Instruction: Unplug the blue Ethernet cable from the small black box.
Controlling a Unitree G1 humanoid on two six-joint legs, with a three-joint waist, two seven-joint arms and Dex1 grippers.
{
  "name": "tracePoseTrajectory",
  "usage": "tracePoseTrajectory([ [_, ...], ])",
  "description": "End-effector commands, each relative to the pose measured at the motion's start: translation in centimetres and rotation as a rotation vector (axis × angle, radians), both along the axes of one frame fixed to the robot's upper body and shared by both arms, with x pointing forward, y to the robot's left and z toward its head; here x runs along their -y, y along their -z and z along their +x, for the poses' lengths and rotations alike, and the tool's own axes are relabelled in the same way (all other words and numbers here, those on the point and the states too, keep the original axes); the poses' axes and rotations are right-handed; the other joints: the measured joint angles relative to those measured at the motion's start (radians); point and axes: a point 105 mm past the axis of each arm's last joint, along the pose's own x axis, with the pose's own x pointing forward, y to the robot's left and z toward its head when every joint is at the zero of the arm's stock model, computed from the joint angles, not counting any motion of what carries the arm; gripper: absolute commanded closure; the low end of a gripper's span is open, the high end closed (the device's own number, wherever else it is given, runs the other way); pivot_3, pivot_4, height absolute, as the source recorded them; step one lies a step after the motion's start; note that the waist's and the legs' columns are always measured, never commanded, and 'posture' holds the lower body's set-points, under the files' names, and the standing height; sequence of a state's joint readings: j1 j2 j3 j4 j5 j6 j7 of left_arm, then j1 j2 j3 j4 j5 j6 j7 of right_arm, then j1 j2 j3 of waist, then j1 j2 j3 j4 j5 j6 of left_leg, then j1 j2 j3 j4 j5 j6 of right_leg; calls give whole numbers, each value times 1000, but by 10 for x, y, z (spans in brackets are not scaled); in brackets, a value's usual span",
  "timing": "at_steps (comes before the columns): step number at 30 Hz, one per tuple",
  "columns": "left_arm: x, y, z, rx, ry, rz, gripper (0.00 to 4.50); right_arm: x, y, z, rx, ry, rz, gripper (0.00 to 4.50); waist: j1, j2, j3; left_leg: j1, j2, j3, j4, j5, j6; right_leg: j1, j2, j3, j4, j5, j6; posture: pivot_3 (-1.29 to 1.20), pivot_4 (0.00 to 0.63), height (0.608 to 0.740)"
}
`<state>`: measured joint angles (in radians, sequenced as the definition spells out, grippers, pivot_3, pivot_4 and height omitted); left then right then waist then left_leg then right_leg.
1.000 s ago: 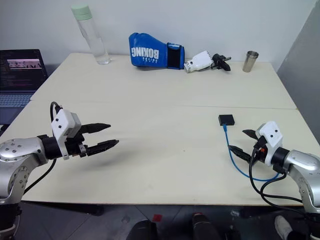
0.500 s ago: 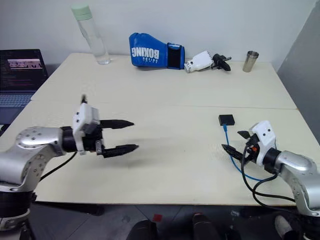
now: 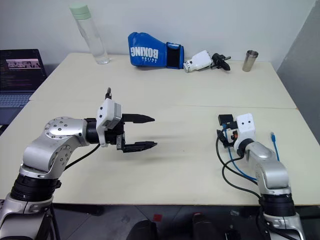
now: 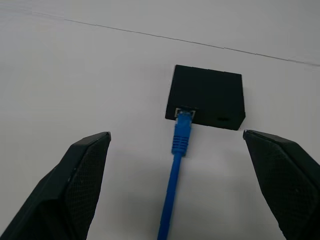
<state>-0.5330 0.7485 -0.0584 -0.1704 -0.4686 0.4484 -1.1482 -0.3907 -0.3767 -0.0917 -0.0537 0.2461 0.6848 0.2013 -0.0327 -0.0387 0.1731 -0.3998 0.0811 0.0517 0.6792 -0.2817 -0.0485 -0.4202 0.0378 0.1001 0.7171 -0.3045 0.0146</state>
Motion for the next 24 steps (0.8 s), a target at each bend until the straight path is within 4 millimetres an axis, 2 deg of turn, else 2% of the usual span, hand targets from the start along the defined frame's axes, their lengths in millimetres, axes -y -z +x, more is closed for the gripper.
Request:
tracePoseTrajectory([
  [1, -2, -11, 2, 53, 5, 4, 24, 3, -4, 10, 31, 42, 20, 0, 0, 0, 0, 0, 0, 0, 0, 0, 0, 0, 0, 0, 0, 0, 0, 0, 150, 740],
  [2, -2, -11, 3, 54, 3, 5, 24, 2, -2, 12, 26, 45, 26, 0, 0, 0, 0, 0, 0, 0, 0, 0, 0, 0, 0, 0, 0, 0, 0, 0, 150, 740],
  [5, -4, -10, 2, 57, -4, 7, 0, 0, 7, 16, 5, 66, 31, 509, -1, 0, 0, 0, 0, 0, 0, 0, 0, 0, 0, 0, 0, 0, 0, 0, 150, 740],
  [10, -6, -11, 3, 54, -14, -1, 0, -8, 13, 16, -7, 49, 35, 1828, -1, 0, 0, 0, 0, 0, 0, 0, 0, 0, 0, 0, 0, 0, 0, 0, 150, 740],
  [19, -9, -10, 6, 33, -36, -28, 0, -4, 14, 16, 4, 15, -6, 4237, -2, 0, 0, 0, 0, 0, 0, 0, 0, 0, 0, 0, 0, 0, 0, 0, 150, 740],
  [20, -11, -9, 8, 15, -50, -36, 0, -7, 10, 14, 23, -22, -40, 4420, -2, 0, 0, 0, 0, 0, 0, 0, 0, 0, 0, 0, 0, 0, 0, 0, 150, 740],
  [23, -20, -4, 13, -28, -87, -45, 0, -21, -1, 8, 91, -152, -171, 4425, -2, 1, 0, 0, 0, 0, 0, 0, 0, 0, 0, 0, 0, 0, 0, 0, 150, 740],
  [24, -24, -1, 14, -49, -99, -47, 0, -32, -7, 2, 149, -246, -269, 4426, -2, 1, 0, 0, 0, 0, 0, 0, 0, 0, 0, 0, 0, 0, 0, 0, 150, 740],
])
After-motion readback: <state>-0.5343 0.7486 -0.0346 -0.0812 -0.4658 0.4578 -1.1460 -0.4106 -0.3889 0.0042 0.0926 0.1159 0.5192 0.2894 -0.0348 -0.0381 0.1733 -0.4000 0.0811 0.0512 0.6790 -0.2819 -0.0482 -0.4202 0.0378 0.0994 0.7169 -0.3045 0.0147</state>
